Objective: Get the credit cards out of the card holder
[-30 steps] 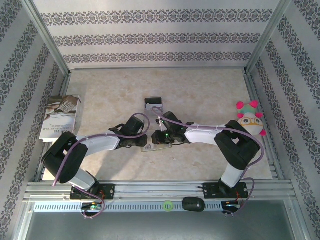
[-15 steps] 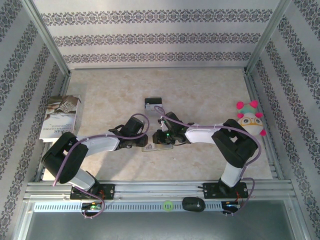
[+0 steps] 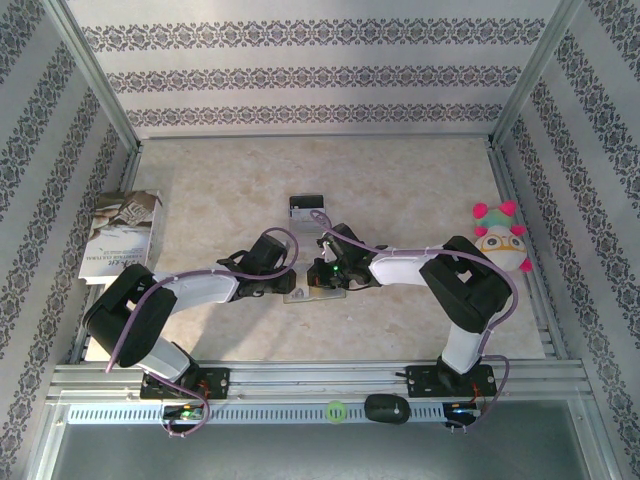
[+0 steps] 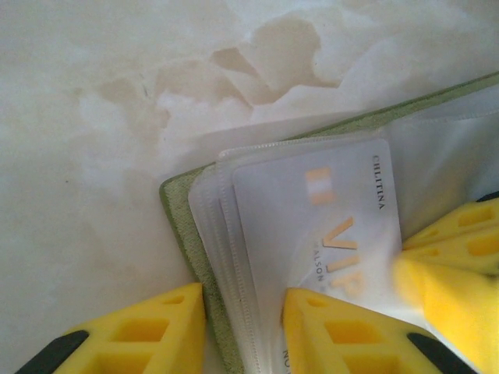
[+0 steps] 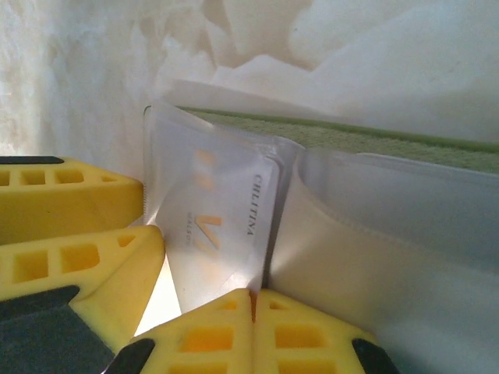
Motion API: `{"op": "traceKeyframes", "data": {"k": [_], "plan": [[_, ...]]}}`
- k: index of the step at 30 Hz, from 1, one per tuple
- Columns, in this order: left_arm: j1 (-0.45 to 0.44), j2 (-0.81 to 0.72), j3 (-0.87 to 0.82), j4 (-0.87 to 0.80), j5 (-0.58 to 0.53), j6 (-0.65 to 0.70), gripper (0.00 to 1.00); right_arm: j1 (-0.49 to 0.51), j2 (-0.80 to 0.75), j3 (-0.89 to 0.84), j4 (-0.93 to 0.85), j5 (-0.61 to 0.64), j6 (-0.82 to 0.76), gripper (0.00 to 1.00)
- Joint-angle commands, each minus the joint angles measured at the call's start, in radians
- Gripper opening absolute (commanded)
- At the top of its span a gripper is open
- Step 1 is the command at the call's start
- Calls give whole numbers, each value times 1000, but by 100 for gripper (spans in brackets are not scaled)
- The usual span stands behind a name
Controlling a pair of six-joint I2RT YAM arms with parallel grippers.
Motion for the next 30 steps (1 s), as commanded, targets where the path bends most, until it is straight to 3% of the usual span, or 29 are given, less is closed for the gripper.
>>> {"op": "traceKeyframes", "data": {"k": [1,6,17,30], "plan": [[-1,14,-40,-18,35,-15,36,11,7,-25,45,34,0,0],[19,-33,-57,-16,38,-21,42,22,-59,-45,-3,115,-4,0],[41,-47,-68,-10,51,-15,42,36,-177,-57,-173,260,-20,0],[50,-70,-64,0,64,-12,47,42,-223,42,-370,320,-124,0]]}}
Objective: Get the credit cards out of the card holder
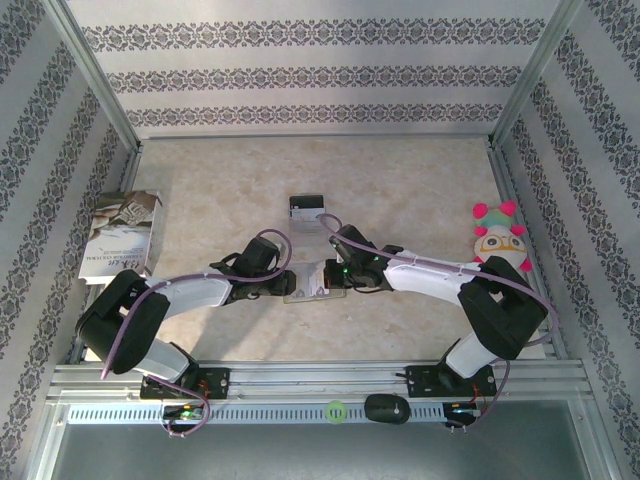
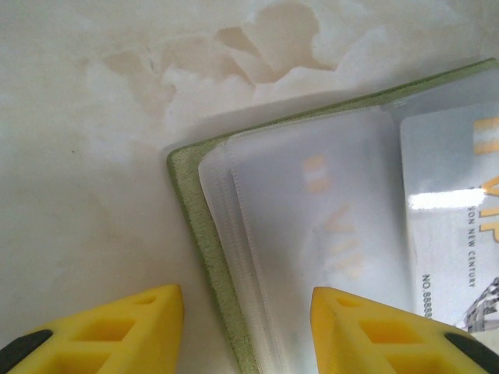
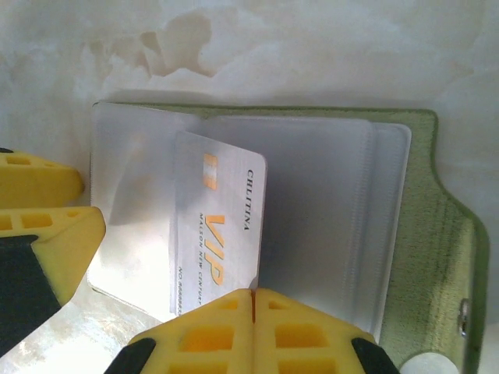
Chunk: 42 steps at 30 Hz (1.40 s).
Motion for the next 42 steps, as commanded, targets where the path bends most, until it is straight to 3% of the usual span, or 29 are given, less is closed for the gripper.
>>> {"op": "traceKeyframes", "data": {"k": [1,17,25,30,34,37,42], "plan": [[15,-15,-12,-25,3,-2,47,14,4,53,-81,42,-48,0],[21,-3,-6,6,36,9,52,80,88,158,-172,83,-72,0],[22,30,1,18,61,9,52,80,123,156,-83,11,-59,22],[21,46,9,24,74,6,52,68,134,151,-74,-4,-45,27],[21,41,18,4,70,4,52,55,122,139,-89,11,-66,36],[21,-14,11,-21,66,0,53,50,71,118,-91,39,-142,36],[16,-107,15,-88,58,16,48,18,70,142,-123,-49,-257,38]]}}
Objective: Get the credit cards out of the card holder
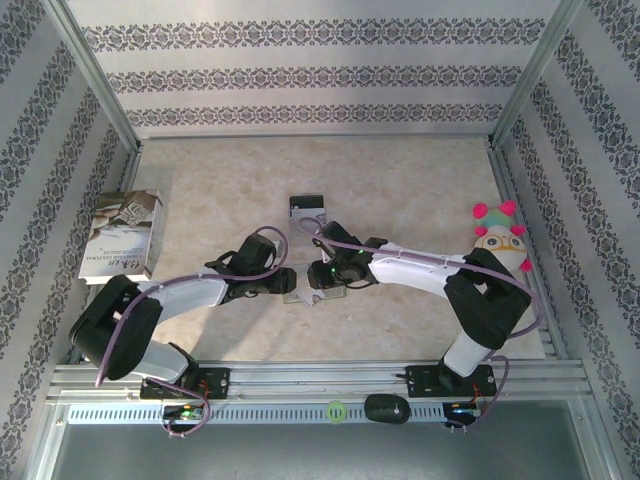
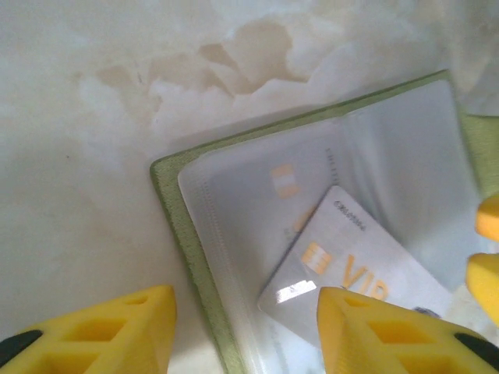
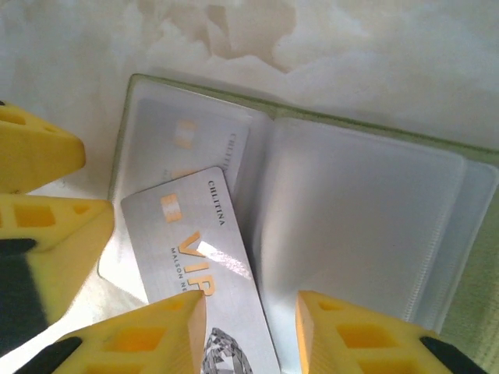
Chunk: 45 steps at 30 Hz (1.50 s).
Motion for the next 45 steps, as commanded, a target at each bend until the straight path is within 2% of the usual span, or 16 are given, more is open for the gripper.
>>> {"op": "traceKeyframes", "data": {"k": [1,3,10,20,30,38,45], "plan": [[-7,-44,13,-70,12,20,46,-28,-15,13,-19,-60,-91,38],[-25,-26,28,-100,5,30,38,-37,-6,14,-11,-81,-103,35],[-56,13,28,-98,23,37,27,-53,74,70,-34,-232,-205,35],[-76,61,86,-222,-68,77,29,-54,91,70,-72,-219,-246,38],[-76,175,110,-209,-96,63,26,-61,116,60,-64,-207,-240,41],[-75,206,107,-188,-77,55,26,-71,152,63,-31,-293,-224,42],[-76,217,117,-181,-67,51,25,-73,173,62,30,-375,-184,33]]}}
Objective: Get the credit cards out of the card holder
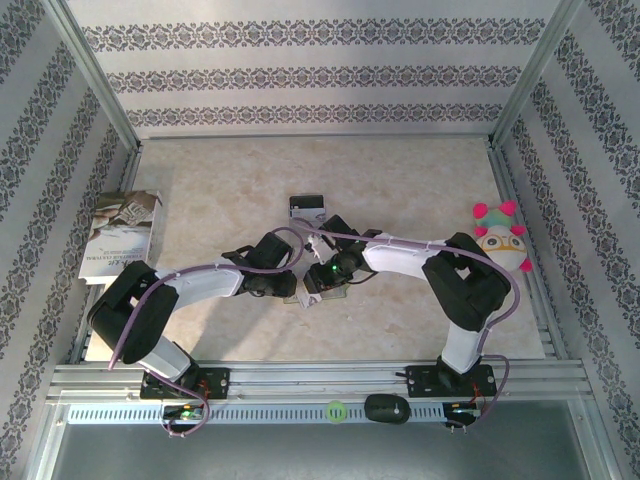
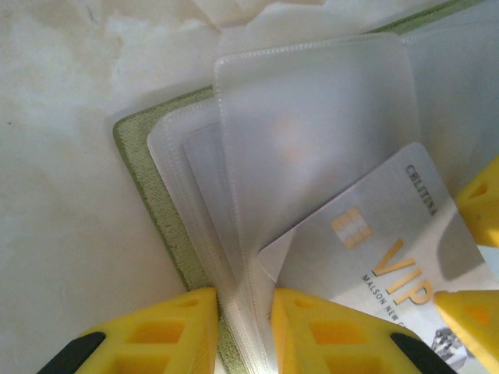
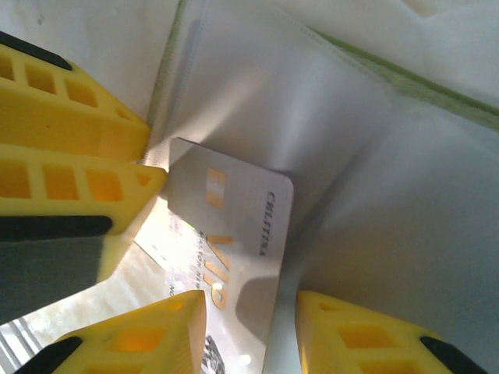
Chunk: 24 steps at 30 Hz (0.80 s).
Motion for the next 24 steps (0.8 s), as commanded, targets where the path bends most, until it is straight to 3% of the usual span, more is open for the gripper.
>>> {"op": "traceKeyframes", "data": {"k": [1,8,19,24], "plan": [[-10,71,-15,2,-13,3,25,0,25,10,35,-65,22,31],[-8,63,-15,15,-2,-3,27,-12,6,-23,67,-61,58,17],[23,1,-34,9,8,5,34,-49,-150,-130,41,18,93,13],[32,-60,-38,3,19,0,43,-49,-220,-139,12,37,74,7]]}}
